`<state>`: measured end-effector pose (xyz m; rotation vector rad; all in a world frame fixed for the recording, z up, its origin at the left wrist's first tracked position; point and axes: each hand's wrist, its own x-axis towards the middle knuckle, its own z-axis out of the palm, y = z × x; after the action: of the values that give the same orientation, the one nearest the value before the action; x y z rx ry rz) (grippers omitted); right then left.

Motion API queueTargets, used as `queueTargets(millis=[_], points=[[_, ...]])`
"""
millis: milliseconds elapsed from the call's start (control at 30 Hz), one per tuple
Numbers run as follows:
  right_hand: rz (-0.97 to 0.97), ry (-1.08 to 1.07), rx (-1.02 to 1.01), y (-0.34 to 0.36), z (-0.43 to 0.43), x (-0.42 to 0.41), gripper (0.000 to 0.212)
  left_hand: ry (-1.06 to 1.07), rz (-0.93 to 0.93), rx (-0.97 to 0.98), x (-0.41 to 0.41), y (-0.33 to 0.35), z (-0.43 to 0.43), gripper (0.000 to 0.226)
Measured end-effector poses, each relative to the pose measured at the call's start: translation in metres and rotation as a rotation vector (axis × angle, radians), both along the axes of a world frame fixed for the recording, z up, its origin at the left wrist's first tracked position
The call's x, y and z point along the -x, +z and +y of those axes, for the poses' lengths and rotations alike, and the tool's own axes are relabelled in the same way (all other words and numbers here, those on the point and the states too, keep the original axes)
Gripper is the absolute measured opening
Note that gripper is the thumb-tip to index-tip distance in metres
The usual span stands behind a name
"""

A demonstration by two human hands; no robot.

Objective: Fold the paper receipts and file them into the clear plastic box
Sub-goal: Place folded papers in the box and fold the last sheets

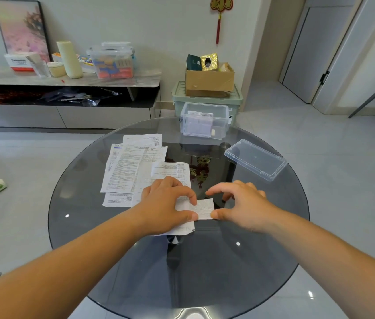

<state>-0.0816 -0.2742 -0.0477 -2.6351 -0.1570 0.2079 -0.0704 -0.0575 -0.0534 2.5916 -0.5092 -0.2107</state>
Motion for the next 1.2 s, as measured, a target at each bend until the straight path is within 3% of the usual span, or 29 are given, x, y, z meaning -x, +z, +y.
queueTargets(millis=[167, 333, 567, 667, 933, 1067, 1200], points=[[-0.144, 0.153, 0.114, -0.010, -0.003, 0.010, 0.031, -0.007, -0.004, -0.012, 0.000, 0.002, 0.000, 0.023], [-0.193, 0.230, 0.223, -0.013, -0.011, 0.014, 0.038, 0.012, -0.022, -0.004, 0.001, 0.002, -0.001, 0.027], [-0.104, 0.122, 0.038, -0.008, -0.008, 0.009, 0.038, -0.003, -0.097, -0.097, -0.003, 0.005, -0.001, 0.035], [-0.075, 0.112, 0.036, 0.001, 0.003, 0.004, 0.035, -0.043, -0.080, -0.098, -0.008, 0.010, -0.004, 0.037], [0.127, 0.078, 0.046, 0.024, 0.021, -0.009, 0.050, -0.081, 0.002, -0.070, -0.015, 0.015, -0.005, 0.045], [0.143, 0.102, -0.001, 0.024, 0.023, -0.009, 0.034, -0.081, 0.011, -0.080, -0.017, 0.011, 0.000, 0.040], [0.116, 0.099, -0.084, 0.019, 0.019, -0.006, 0.034, -0.088, -0.007, -0.086, -0.015, 0.007, 0.002, 0.039]])
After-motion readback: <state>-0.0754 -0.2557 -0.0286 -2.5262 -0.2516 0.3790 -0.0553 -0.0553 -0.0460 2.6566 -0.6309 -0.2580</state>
